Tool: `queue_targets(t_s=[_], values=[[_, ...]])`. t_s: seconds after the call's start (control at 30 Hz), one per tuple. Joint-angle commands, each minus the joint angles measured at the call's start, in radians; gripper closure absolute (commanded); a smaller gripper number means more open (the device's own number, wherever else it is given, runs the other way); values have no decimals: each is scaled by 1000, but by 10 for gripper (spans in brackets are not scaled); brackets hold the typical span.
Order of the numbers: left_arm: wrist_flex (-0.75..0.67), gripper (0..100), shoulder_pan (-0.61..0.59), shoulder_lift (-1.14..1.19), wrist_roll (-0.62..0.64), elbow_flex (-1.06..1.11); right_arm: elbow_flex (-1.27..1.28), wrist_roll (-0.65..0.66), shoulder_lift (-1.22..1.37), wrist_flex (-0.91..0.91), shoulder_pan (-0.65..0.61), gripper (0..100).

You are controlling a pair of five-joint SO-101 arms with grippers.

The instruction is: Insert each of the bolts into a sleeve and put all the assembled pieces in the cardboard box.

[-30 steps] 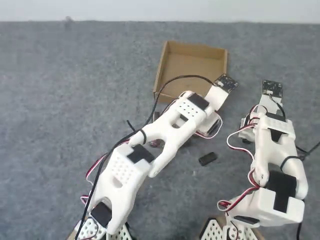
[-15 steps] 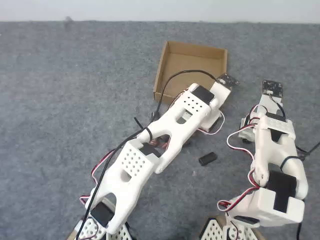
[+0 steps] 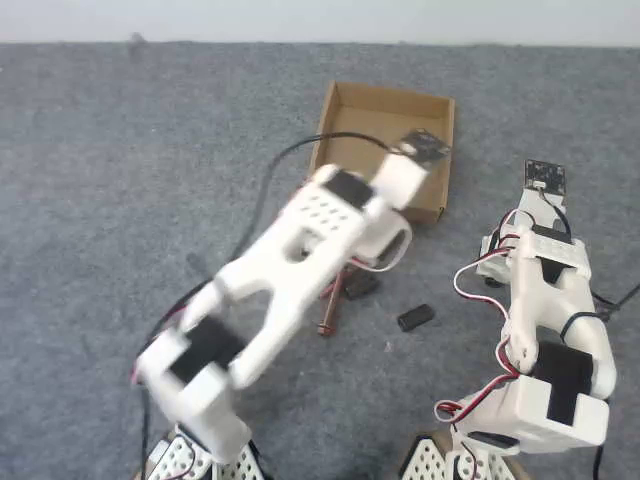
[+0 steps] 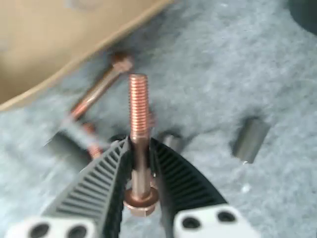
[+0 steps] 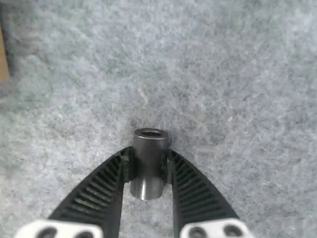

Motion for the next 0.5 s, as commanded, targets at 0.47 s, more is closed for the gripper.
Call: queue_targets(t_s=[0.47], values=[[-582,988,-651,-542,422,794,-66,-11,-12,-12,5,992]])
